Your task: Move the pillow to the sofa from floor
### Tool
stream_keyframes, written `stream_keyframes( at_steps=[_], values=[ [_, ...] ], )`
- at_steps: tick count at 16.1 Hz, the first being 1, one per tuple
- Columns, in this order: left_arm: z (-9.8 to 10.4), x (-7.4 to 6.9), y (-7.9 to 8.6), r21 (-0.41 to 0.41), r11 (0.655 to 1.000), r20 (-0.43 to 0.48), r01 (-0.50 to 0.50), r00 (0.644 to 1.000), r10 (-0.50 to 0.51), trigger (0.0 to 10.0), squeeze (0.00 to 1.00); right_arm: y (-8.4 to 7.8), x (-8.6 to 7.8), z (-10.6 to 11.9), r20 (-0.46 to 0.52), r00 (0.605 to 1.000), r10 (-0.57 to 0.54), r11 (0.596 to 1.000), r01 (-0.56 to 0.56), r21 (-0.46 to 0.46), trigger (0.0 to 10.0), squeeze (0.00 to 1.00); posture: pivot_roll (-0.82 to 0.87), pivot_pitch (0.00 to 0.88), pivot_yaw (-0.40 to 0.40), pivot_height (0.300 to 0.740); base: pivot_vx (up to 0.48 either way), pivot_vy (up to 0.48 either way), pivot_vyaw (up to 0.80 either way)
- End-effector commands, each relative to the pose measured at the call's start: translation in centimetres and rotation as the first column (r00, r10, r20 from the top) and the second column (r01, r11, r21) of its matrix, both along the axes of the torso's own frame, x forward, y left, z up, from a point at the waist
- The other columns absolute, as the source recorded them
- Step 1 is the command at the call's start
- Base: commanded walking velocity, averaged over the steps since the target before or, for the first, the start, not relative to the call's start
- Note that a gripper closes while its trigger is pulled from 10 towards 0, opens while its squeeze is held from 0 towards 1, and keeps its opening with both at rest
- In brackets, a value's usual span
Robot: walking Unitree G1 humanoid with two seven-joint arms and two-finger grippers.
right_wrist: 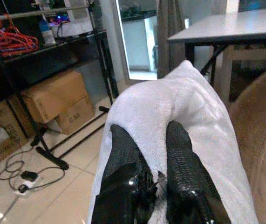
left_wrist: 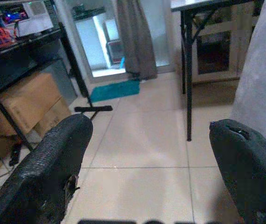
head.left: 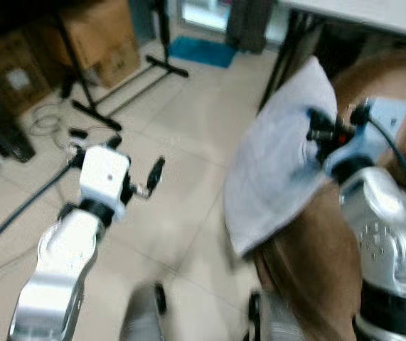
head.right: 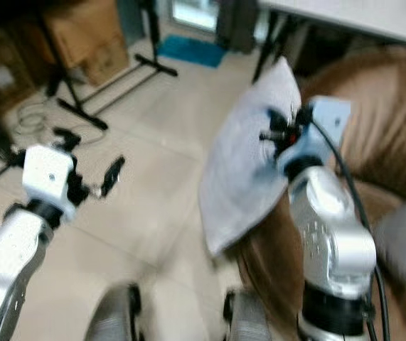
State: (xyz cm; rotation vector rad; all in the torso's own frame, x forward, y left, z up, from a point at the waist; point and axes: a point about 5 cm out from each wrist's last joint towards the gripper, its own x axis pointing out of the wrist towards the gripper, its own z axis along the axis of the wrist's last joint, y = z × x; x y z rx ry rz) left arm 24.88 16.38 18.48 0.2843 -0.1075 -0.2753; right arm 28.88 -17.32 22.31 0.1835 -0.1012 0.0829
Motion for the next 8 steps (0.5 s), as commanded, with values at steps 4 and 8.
stream_keyframes(
  at_steps=[4,8],
  values=[
    [-0.3,-0.3,0.1,0.011,1.0,-0.005,-0.008,1.0,0.008,10.0,0.0,0.1,-0.7,1.8,0.078,0.997,0.0,1.0,0.0,-0.001,10.0,0.0,-0.03,0.048,-0.015,0.74,0.0,0.0,0.0],
    [-0.4,-0.4,0.0,0.014,1.0,-0.017,0.002,1.0,-0.002,10.0,0.0,0.2,-1.1,0.7,0.044,0.999,-0.017,0.999,0.019,-0.046,10.0,0.0,-0.03,0.062,-0.002,0.74,0.0,0.0,0.0]
  ],
)
